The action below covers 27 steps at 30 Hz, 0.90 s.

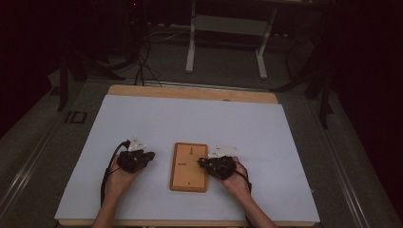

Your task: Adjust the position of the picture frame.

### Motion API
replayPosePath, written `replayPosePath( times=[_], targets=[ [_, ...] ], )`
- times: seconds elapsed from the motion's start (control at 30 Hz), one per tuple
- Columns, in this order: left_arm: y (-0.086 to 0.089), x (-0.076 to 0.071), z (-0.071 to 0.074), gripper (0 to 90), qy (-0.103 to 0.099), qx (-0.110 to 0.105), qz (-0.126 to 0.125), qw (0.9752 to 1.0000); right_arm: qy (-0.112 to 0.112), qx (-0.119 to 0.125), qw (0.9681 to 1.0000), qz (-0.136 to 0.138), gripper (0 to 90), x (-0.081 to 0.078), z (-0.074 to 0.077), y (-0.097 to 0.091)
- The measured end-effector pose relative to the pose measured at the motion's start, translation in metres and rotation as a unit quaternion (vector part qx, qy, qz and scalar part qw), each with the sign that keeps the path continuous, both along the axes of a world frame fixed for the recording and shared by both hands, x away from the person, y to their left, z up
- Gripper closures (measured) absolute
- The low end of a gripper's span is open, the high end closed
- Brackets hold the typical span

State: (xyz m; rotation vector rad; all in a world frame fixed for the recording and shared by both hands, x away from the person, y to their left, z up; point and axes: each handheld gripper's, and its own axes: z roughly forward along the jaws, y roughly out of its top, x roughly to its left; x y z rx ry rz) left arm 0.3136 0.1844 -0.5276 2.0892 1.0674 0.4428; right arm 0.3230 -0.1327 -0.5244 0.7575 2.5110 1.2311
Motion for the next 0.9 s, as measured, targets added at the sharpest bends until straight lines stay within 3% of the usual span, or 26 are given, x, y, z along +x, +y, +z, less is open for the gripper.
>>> replayPosePath(
  times=[0.17, 0.33, 0.53, 0.67, 0.9],
  targets=[
    [-0.001, 0.0, -0.001, 85.6, 0.004, 0.002, 0.002, 1.0, 0.004, 0.002, 0.9996, -0.03, 83.7, -0.002, 0.0, 0.002],
    [-0.002, 0.0, -0.002, 84.8, 0.005, 0.006, 0.002, 1.0, -0.007, 0.014, 0.9974, -0.071, 82.8, -0.01, -0.006, 0.006],
    [-0.003, 0.001, -0.003, 84.6, 0.006, 0.008, 0.002, 0.9999, -0.013, 0.017, 0.9955, -0.092, 83.6, -0.012, -0.008, 0.009],
    [-0.002, 0.001, -0.002, 84.5, 0.005, 0.007, 0.003, 1.0, 0.011, 0.038, 0.9935, -0.107, 84.5, -0.011, -0.008, 0.008],
    [-0.001, 0.002, -0.002, 84.5, 0.005, 0.006, 0.006, 1.0, 0.013, 0.057, 0.9922, -0.11, 84.7, -0.004, -0.005, 0.002]
  ],
)
